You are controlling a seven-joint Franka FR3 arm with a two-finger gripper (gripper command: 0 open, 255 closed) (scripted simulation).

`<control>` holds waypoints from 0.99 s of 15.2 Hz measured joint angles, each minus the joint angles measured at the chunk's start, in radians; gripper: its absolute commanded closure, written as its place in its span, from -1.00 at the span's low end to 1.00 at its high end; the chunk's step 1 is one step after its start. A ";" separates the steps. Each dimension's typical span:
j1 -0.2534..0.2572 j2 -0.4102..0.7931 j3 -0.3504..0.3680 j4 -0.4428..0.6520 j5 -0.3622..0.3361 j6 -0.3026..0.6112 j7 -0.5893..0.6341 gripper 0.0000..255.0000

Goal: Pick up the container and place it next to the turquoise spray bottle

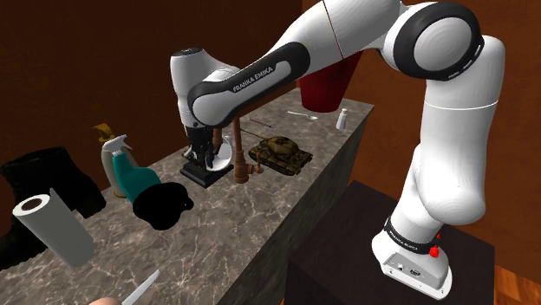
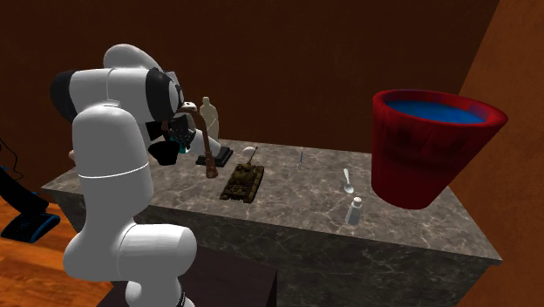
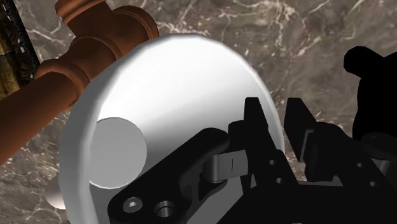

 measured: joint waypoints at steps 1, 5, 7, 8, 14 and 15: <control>0.000 0.000 0.000 0.000 0.000 0.000 0.002 1.00; 0.001 0.001 0.000 0.001 -0.003 -0.004 0.007 -1.00; 0.001 0.005 -0.001 0.007 -0.004 -0.011 0.007 -1.00; 0.000 0.004 -0.001 0.006 -0.004 -0.008 0.006 -1.00; -0.005 -0.040 0.000 0.055 0.011 -0.115 -0.004 -1.00; -0.005 -0.039 0.000 0.059 0.011 -0.119 -0.005 -1.00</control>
